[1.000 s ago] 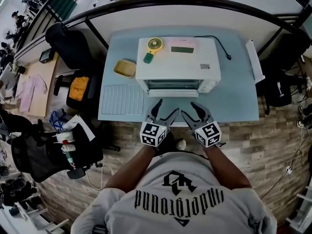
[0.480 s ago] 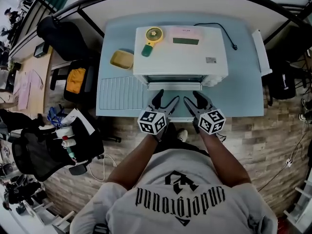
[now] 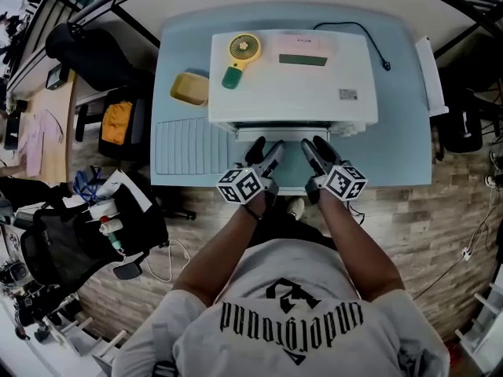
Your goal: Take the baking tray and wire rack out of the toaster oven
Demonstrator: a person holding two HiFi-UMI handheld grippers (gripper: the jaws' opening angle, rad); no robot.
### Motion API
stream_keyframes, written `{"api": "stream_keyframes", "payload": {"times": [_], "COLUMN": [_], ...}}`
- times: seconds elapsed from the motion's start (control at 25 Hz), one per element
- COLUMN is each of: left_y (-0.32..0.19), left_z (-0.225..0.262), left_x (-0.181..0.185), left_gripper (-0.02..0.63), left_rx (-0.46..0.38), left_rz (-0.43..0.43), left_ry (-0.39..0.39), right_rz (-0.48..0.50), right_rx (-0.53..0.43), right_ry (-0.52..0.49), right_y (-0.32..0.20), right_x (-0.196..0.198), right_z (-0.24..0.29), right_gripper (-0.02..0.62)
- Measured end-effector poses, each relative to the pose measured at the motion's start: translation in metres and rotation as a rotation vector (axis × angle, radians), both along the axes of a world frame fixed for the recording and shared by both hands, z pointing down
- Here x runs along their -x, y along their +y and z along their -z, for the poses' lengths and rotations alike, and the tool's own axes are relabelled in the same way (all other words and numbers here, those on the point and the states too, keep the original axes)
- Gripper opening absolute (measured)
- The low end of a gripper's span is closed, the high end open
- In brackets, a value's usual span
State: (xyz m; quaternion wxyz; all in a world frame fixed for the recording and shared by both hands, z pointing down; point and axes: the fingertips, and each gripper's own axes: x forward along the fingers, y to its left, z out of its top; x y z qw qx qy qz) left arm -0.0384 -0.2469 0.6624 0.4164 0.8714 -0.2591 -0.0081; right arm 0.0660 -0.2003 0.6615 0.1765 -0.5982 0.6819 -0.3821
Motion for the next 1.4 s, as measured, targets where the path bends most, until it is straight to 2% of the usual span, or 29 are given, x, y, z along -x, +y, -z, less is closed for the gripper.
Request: {"api": "stream_keyframes", "payload": {"times": [0.32, 0.48, 0.6, 0.76, 0.88, 0.96, 1.12, 1.32, 1.4], "left_y": [-0.038, -0.051, -0.059, -0.07, -0.077, -0.081, -0.089, -0.095, -0.094], "left_z": [-0.037, -0.05, -0.054, -0.057, -0.06, -0.062, -0.062, -0.061, -0.068], "left_x": [0.004, 0.001, 0.0, -0.004, -0.009, -0.01, -0.017, -0.024, -0.022], "left_gripper": [0.334, 0.333, 0.307, 0.307, 0.307, 0.303, 0.291, 0.23, 0.184], "left_rx": [0.175, 0.259, 0.297, 0.327, 0.347, 0.356, 0.378, 0.388, 0.398], "left_rz": [0.126, 0.162, 0.184, 0.211, 0.223, 0.234, 0.228, 0.197, 0.199], "left_ry": [0.14, 0.207, 0.251, 0.306, 0.342, 0.357, 0.401, 0.451, 0.425], "right_rz": [-0.118, -0.172, -0.2, -0.182, -0.242, -0.258, -0.261, -0.245, -0.263], "right_rx": [0.009, 0.022, -0.031, -0.106, -0.025, -0.02, -0.029, -0.046, -0.01], "right_ry": [-0.205, -0.305, -0.38, -0.375, -0.416, -0.456, -0.463, -0.482, -0.482], "right_y": [-0.024, -0.033, -0.044, -0.061, -0.06, -0.064, -0.072, -0.085, -0.084], "right_x": [-0.02, -0.029, -0.035, -0.04, -0.042, -0.041, -0.042, -0.04, -0.04], "right_z": [-0.031, -0.048, -0.047, -0.043, -0.063, -0.069, -0.074, -0.074, -0.079], "right_gripper": [0.216, 0.215, 0.205, 0.204, 0.202, 0.202, 0.188, 0.162, 0.14]}}
